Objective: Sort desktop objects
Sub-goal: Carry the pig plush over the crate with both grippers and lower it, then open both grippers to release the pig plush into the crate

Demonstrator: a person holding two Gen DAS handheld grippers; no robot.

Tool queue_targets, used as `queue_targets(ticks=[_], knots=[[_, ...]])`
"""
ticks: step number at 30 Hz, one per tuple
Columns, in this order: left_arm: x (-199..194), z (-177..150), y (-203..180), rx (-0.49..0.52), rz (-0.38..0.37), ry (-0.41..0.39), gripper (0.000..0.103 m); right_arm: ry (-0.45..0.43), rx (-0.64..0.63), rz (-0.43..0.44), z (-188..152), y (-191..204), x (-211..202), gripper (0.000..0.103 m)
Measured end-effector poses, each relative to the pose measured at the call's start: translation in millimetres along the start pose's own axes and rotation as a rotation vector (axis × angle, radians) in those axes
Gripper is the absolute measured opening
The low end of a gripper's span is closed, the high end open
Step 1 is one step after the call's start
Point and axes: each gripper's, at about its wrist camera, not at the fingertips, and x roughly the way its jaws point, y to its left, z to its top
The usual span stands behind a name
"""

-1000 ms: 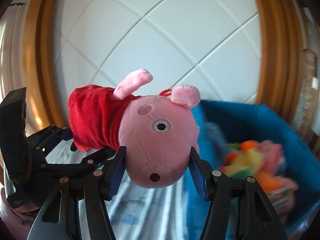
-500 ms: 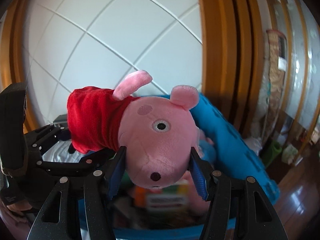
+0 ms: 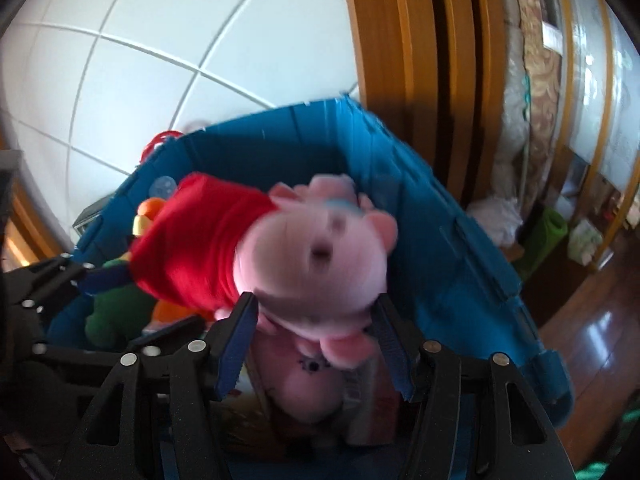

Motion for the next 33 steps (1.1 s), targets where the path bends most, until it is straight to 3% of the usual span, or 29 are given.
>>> queue_targets(ticks=[5, 13, 16, 18, 19, 22, 27, 30, 33], knots=[[-7, -5, 11, -0.047, -0.011, -0.014, 0.068, 0.019, -0.014, 0.008, -7, 0, 5, 0.046], [-18, -7, 25, -0.108, -0.05, -0.083, 0.068, -0.041, -0.034, -0.047, -12, -3, -19, 0.052], [-35, -17, 31, -0.145, -0.038, -0.144, 0.068, -0.074, -0.056, -0.084, -17, 2, -35, 0.071], [-51, -27, 34, -0.172, -0.023, -0.203, 0.07, -0.096, -0.07, -0.098, -21, 5, -44, 0.097], [-58, -31, 36, -0.182, -0.016, -0.228, 0.076, -0.107, -0.077, -0.104, -24, 8, -49, 0.102], [-85, -49, 41, -0.208, 0.02, -0.328, 0.082, -0.138, -0.091, -0.111, -31, 17, -61, 0.103], [-110, -74, 57, -0.288, 0.041, -0.402, 0.09, -0.181, -0.093, -0.111, -41, 29, -78, 0.103], [-119, -87, 70, -0.396, 0.088, -0.439, 0.09, -0.205, -0.1, -0.115, -48, 35, -86, 0.103], [-121, -96, 78, -0.437, 0.08, -0.417, 0.09, -0.229, -0.09, -0.122, -54, 37, -92, 0.103]])
